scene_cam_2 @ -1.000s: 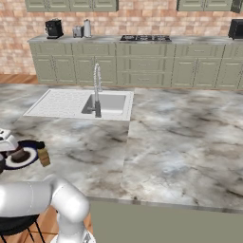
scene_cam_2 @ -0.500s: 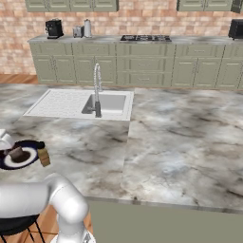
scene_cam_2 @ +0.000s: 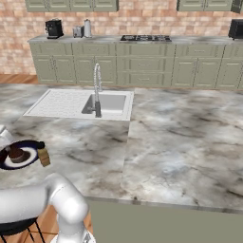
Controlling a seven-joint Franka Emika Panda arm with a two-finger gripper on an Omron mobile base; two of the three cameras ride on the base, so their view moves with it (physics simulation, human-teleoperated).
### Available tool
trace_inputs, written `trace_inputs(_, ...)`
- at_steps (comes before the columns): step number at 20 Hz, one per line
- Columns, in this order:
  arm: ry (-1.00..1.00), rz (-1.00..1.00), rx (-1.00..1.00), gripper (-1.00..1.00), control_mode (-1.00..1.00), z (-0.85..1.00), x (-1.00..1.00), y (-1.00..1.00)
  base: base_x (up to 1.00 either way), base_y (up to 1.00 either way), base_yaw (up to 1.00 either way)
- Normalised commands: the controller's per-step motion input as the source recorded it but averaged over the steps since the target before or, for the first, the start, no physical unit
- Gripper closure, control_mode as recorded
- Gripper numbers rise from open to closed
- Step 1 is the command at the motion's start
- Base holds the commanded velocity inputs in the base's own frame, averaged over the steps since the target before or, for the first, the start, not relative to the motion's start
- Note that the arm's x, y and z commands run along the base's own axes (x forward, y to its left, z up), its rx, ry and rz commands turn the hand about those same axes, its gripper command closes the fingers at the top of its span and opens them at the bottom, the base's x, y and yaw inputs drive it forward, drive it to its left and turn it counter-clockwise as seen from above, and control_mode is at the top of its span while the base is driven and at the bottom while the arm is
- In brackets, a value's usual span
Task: Take the cinnamon bottle from the cabinet and place it on the dining table, next to the plate with the cupcake. Then take the chocolate from the dining counter and place it on the cupcake plate.
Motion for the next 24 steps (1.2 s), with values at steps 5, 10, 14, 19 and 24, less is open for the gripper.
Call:
trace_inputs(5, -0.01, 0.00, 0.00, -1.00, -1.00, 0.78, -0.25, -0.15, 0.00, 0.00, 0.00)
trace_inputs(10, -0.04, 0.00, 0.01, -1.00, -1.00, 0.93, -0.45, -0.20, 0.00, 0.00, 0.00)
trace_inputs(14, -0.04, 0.00, 0.04, -1.00, -1.00, 0.81, -0.61, -0.43, 0.00, 0.00, 0.00)
trace_inputs(19, -0.05, 0.00, 0.08, -1.00, -1.00, 0.80, -0.76, -0.58, 0.00, 0.00, 0.00)
trace_inputs(24, -0.02, 0.00, 0.11, -1.00, -1.00, 0.67, -0.80, -0.65, 0.00, 0.00, 0.00)
